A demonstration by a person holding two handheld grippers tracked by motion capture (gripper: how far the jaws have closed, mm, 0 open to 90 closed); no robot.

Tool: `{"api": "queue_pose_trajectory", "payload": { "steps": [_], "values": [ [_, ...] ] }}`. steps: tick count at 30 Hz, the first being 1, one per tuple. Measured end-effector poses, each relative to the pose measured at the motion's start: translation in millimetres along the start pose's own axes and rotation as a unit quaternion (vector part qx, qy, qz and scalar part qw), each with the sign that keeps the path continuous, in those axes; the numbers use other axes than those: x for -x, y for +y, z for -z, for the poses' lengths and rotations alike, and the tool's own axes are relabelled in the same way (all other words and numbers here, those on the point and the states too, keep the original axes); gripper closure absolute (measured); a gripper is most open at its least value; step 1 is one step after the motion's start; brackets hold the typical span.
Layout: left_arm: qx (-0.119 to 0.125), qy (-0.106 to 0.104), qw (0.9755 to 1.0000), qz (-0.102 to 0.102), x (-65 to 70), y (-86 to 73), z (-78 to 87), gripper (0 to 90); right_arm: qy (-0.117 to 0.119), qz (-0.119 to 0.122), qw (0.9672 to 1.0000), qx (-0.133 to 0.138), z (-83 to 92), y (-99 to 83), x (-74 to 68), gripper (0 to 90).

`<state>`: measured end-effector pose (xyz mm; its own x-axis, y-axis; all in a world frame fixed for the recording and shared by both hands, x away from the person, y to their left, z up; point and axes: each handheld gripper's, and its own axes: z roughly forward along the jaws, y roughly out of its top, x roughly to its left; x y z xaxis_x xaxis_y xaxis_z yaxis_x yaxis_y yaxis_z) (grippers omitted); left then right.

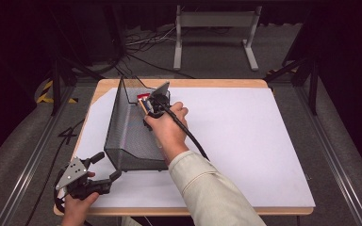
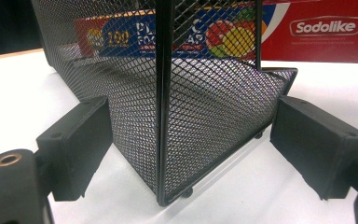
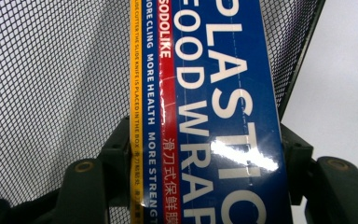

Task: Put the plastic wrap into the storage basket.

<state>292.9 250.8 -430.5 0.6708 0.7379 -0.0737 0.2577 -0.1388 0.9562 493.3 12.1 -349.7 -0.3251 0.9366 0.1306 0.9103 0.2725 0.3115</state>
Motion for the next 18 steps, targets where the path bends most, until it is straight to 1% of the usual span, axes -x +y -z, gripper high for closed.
{"api": "queue_pose_trajectory", "payload": {
  "steps": [3,5,8,9,11,13,14,18],
  "values": [
    [0.0,0.001,1.0,0.0,-0.4,-0.4,0.7,13.5,-0.005,-0.001,1.0,-0.002,-1.1,1.7,-1.5,39.3],
    [0.002,0.001,1.0,-0.001,-0.5,-0.1,1.5,13.6,-0.009,0.003,1.0,-0.001,-1.9,1.8,-2.7,39.3],
    [0.003,0.003,1.0,0.0,-2.0,0.1,2.8,13.6,-0.007,0.005,1.0,-0.002,-2.2,2.1,-2.8,39.2],
    [0.002,0.002,1.0,0.003,-1.5,-0.2,2.3,13.6,-0.004,0.005,1.0,-0.002,-2.8,2.2,-2.8,39.1],
    [-0.001,0.002,1.0,0.001,-0.8,-0.5,1.1,13.6,0.002,0.011,0.9999,-0.005,-4.1,2.5,-3.2,37.9],
    [-0.002,0.001,1.0,-0.002,-0.3,-0.3,0.4,13.6,0.011,0.013,0.9998,-0.007,-4.3,2.6,-3.7,34.4],
    [-0.002,0.001,1.0,-0.001,-0.3,-0.2,0.4,13.6,0.015,0.02,0.9997,-0.005,-4.0,2.7,-3.9,34.3],
    [-0.001,0.002,1.0,-0.002,-0.8,-0.3,0.5,13.6,0.021,0.022,0.9995,0.004,0.8,3.3,-2.0,32.9]
  ]
}}
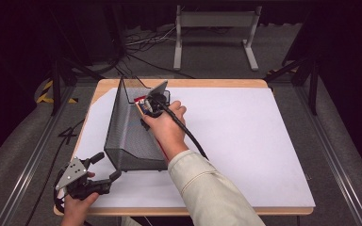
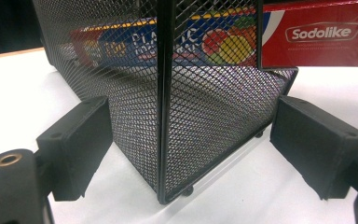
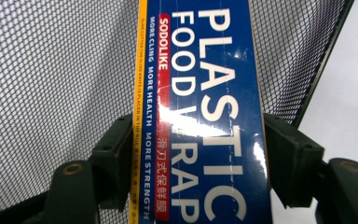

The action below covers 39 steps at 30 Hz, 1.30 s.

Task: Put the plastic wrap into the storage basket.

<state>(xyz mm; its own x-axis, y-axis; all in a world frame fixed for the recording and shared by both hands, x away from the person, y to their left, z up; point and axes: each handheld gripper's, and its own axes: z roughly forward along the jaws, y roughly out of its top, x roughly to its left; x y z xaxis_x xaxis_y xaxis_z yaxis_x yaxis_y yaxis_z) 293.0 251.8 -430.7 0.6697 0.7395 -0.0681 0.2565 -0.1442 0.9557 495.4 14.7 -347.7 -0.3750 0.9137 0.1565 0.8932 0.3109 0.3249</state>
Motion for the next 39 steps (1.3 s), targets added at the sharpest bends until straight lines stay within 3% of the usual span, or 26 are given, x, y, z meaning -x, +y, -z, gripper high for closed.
{"api": "queue_pose_trajectory", "payload": {
  "steps": [3,11,14,16,17,20,23,26,29,32,33,35,37,39],
  "values": [
    [-0.001,-0.001,1.0,0.001,0.2,0.0,-0.6,13.6,0.012,0.005,0.9999,0.002,3.8,-0.1,0.9,30.8],
    [-0.004,0.0,1.0,-0.003,0.2,0.4,-1.9,13.6,0.029,0.026,0.9981,0.049,22.5,0.6,6.8,30.8],
    [-0.001,-0.001,1.0,0.002,-0.4,0.9,-2.8,13.6,0.039,0.032,0.9954,0.081,35.3,-1.2,6.7,31.5],
    [0.0,-0.002,1.0,0.002,-0.6,1.5,-3.7,13.6,0.055,0.045,0.9908,0.115,49.1,-5.5,6.0,32.1],
    [0.001,-0.002,1.0,0.001,-0.6,1.8,-4.4,13.6,0.055,0.045,0.9908,0.115,49.1,-5.5,6.0,32.1],
    [0.002,-0.002,1.0,0.0,-0.9,3.3,-6.7,13.6,0.07,0.061,0.9838,0.153,62.4,-12.2,10.5,32.0],
    [0.001,-0.004,1.0,-0.002,0.3,3.7,-7.6,13.6,0.079,0.086,0.9737,0.195,74.9,-22.0,18.4,31.8],
    [0.003,-0.002,1.0,-0.003,1.0,3.6,-7.0,13.6,0.078,0.098,0.967,0.222,83.7,-30.7,27.3,31.6],
    [0.003,0.001,1.0,-0.005,0.7,3.8,-5.4,13.6,0.079,0.109,0.9614,0.24,92.0,-40.7,37.1,31.4],
    [0.002,0.003,1.0,-0.004,0.4,3.7,-5.5,13.6,0.082,0.131,0.9531,0.261,99.4,-51.7,48.2,30.4],
    [0.002,0.004,1.0,-0.001,0.8,3.5,-6.1,13.5,0.084,0.143,0.9487,0.269,103.4,-56.7,54.0,30.3],
    [-0.004,0.003,1.0,-0.005,1.1,3.8,-6.5,13.6,0.086,0.152,0.9454,0.275,107.7,-61.9,60.4,30.2],
    [-0.004,0.003,1.0,-0.005,1.3,3.7,-6.7,13.6,0.093,0.165,0.9391,0.287,111.9,-67.1,65.2,29.0],
    [-0.006,0.004,1.0,-0.005,1.2,3.6,-6.7,13.6,0.091,0.168,0.9377,0.29,114.5,-69.7,67.0,29.0]
  ]
}}
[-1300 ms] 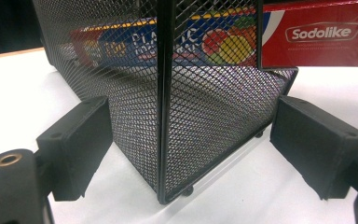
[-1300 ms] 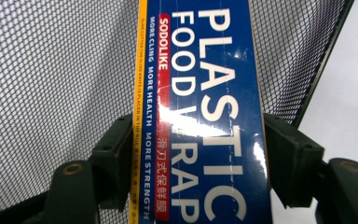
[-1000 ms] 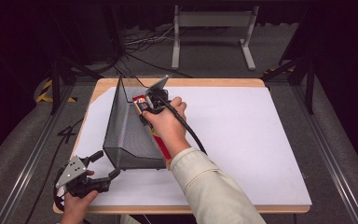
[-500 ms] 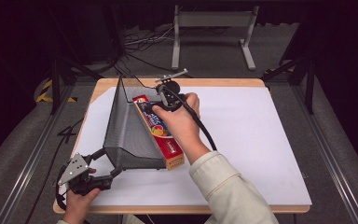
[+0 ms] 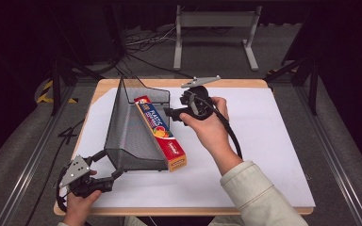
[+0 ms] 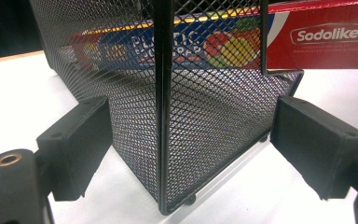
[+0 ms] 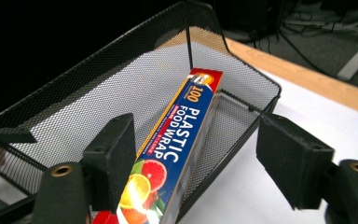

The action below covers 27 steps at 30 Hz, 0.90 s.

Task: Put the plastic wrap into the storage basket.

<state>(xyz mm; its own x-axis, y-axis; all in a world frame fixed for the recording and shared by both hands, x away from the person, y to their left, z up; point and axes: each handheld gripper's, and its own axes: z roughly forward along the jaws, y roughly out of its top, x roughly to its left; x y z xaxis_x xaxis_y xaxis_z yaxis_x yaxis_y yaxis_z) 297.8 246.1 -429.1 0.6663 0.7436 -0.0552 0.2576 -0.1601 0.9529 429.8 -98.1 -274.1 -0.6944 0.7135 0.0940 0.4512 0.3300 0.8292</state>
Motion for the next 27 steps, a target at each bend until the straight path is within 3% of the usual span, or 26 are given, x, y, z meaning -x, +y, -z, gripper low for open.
{"api": "queue_pose_trajectory", "payload": {
  "steps": [9,14,22,25,27],
  "values": [
    [-0.002,0.001,1.0,-0.001,-1.5,-1.4,1.9,13.5,0.007,0.033,0.9992,0.02,31.5,-10.9,5.2,26.8],
    [-0.004,0.003,1.0,0.004,-0.9,-1.9,0.7,13.5,0.006,0.038,0.999,0.023,48.4,-21.0,11.5,26.6],
    [-0.005,0.003,1.0,0.004,-1.9,-2.3,0.9,13.6,-0.009,0.05,0.9982,0.032,86.1,-47.9,36.8,25.6],
    [-0.005,0.001,1.0,0.005,-2.6,-2.9,1.6,13.5,-0.013,0.074,0.9963,0.04,100.0,-62.0,47.4,23.6],
    [-0.004,0.002,1.0,0.005,-2.9,-2.8,2.1,13.5,-0.01,0.078,0.9957,0.05,107.8,-71.9,52.7,23.1]
  ]
}}
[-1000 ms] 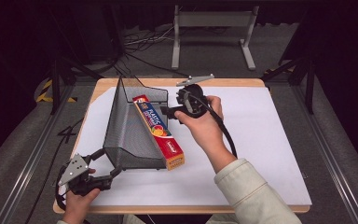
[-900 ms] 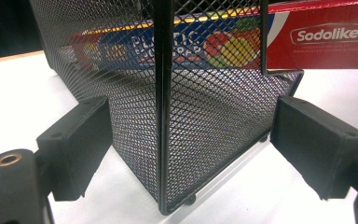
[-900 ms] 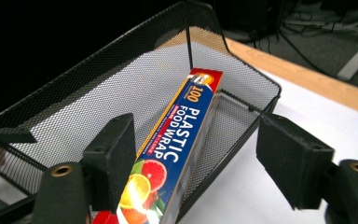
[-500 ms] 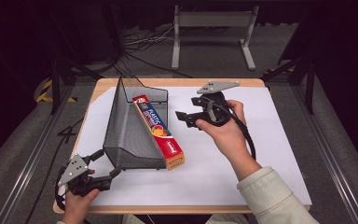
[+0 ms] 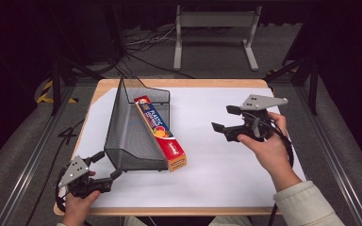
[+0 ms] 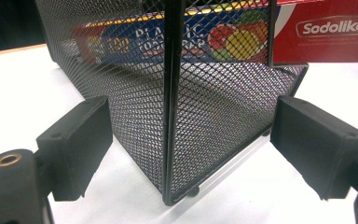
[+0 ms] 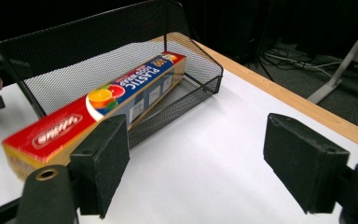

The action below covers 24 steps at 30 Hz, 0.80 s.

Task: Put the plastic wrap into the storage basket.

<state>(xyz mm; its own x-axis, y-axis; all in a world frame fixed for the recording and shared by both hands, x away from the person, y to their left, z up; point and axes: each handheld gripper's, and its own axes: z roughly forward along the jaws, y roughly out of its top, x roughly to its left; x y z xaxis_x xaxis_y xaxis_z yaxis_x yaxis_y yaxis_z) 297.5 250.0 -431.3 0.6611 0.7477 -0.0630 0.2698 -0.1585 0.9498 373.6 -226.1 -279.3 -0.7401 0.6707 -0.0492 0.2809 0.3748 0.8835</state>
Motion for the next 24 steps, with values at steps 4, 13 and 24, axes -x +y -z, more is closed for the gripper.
{"api": "queue_pose_trajectory", "payload": {
  "steps": [4,13,24],
  "values": [
    [-0.005,-0.001,1.0,-0.001,0.9,-0.2,-0.3,13.5,-0.005,0.002,0.9999,0.015,16.7,-21.9,8.0,22.1],
    [-0.003,0.003,1.0,0.002,0.5,-0.9,0.9,13.4,-0.027,0.006,0.9994,0.019,34.2,-71.5,23.7,22.1],
    [-0.006,0.008,0.9999,0.005,-1.3,-3.0,0.5,13.4,-0.05,-0.032,0.9979,0.026,28.2,-146.9,32.2,18.2]
  ]
}}
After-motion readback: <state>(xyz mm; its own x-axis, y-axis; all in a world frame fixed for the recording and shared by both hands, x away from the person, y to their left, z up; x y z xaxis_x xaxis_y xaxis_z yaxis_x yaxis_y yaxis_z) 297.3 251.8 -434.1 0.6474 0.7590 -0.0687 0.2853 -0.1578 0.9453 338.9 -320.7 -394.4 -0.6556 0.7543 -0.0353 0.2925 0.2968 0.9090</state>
